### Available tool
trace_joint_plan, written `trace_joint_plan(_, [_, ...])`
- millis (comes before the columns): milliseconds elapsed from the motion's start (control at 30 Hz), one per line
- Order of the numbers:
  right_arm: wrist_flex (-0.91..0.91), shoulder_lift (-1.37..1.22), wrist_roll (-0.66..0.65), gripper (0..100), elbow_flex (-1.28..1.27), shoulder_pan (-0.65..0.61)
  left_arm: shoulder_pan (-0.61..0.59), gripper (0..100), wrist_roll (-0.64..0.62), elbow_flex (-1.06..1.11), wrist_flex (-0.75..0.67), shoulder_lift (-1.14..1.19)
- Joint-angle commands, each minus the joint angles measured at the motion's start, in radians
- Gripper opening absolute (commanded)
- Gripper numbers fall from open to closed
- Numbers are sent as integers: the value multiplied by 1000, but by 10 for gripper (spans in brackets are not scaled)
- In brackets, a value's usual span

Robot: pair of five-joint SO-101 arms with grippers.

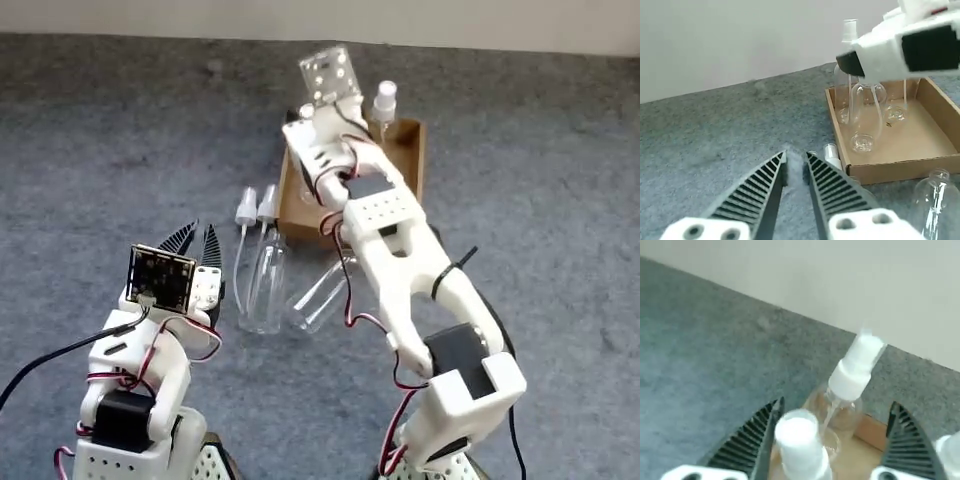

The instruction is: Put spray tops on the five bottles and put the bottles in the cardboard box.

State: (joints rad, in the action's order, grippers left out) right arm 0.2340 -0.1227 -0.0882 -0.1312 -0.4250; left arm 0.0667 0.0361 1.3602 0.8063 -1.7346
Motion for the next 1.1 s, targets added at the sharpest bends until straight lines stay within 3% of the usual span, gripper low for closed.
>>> trace_joint_plan(0, [133,73,40,272,193,-7,16,5,-3,-47,2,5])
trace_joint_plan(333, [555,74,38,268,545,-12,16,6,-3,-47,2,5])
trace_joint_plan(400, [688,74,38,224,607,-12,16,6,-3,-50,2,5])
trace_joint_plan(567, [935,74,40,0,697,-10,15,6,40,-70,0,5])
trace_joint_plan(733, [1165,127,41,3,750,-4,-59,6,97,-99,6,18])
trace_joint_plan(900, [1279,275,84,4,618,-4,-160,6,135,-202,14,216])
trace_joint_plan(1067, [1207,423,81,4,278,-4,-177,10,138,-478,193,561])
